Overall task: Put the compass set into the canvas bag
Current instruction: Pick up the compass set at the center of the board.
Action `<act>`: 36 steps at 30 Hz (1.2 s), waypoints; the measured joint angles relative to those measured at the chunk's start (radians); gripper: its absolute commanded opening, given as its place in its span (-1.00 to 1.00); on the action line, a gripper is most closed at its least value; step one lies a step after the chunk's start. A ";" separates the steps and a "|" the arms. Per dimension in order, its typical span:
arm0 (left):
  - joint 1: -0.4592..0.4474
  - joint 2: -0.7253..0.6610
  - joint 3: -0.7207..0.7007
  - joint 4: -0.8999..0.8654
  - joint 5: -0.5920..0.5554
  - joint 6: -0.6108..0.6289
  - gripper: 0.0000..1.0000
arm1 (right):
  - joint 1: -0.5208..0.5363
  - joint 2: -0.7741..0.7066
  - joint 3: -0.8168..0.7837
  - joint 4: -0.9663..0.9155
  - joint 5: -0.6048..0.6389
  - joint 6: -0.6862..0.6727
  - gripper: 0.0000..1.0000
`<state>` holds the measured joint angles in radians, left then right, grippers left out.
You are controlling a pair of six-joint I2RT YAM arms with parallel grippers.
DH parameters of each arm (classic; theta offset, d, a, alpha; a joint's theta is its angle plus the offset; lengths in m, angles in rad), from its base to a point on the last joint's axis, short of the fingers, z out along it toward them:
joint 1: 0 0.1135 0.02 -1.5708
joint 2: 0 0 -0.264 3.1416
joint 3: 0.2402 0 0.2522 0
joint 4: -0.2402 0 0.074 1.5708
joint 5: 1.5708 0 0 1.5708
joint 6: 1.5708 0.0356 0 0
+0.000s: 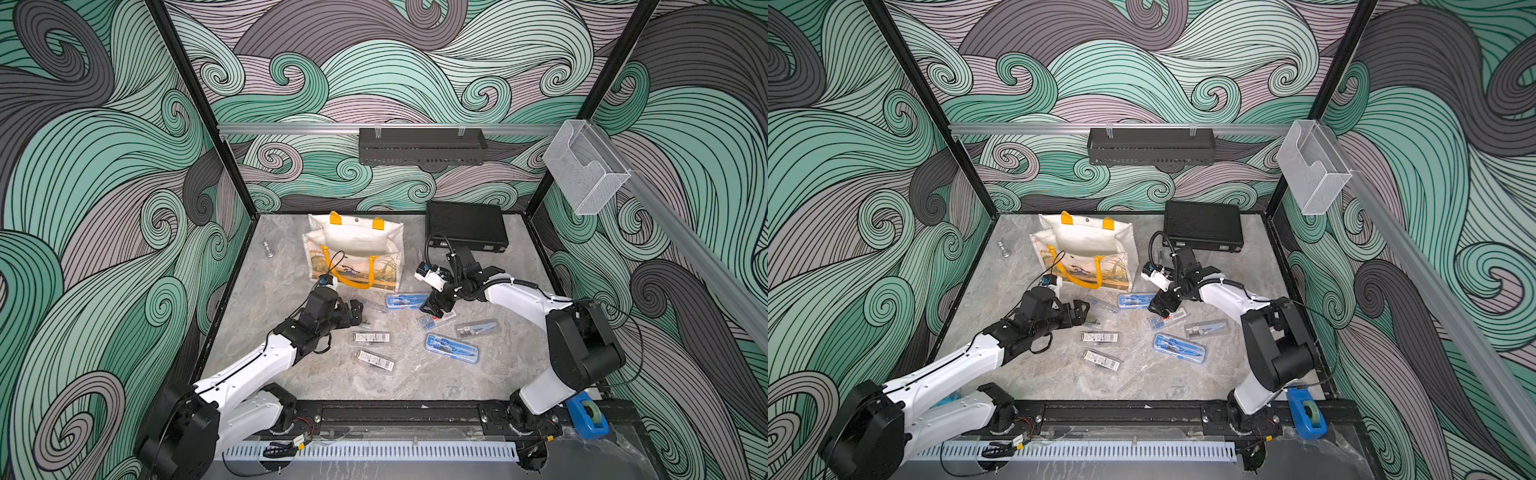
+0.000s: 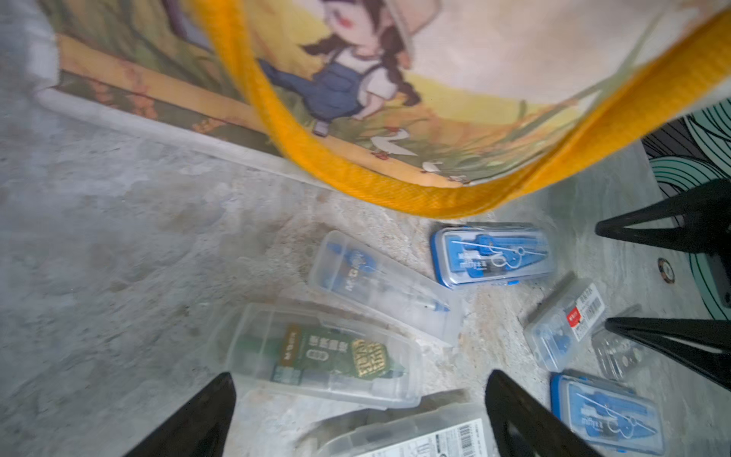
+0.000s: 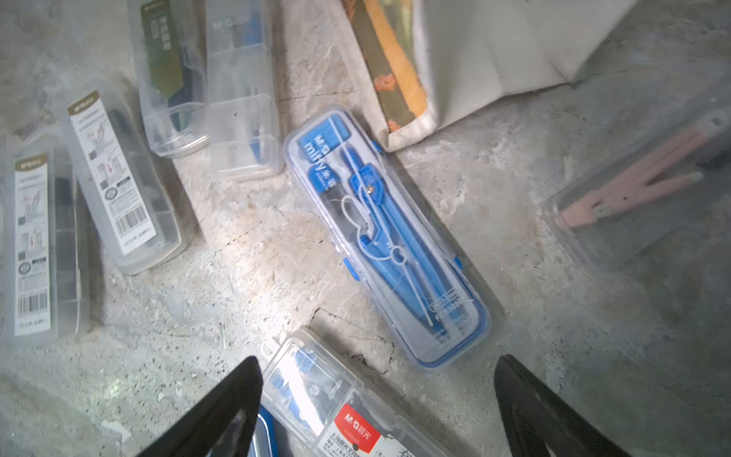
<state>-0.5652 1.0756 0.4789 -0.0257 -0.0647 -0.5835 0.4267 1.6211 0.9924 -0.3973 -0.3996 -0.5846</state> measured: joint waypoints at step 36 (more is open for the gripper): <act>-0.185 0.171 -0.018 0.436 -0.179 -0.037 0.97 | -0.002 0.282 0.204 -0.115 0.012 -0.466 0.62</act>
<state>-0.7498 1.2461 0.4606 0.4107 -0.2436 -0.6209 0.4252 1.9034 1.1969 -0.5125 -0.3878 -1.0508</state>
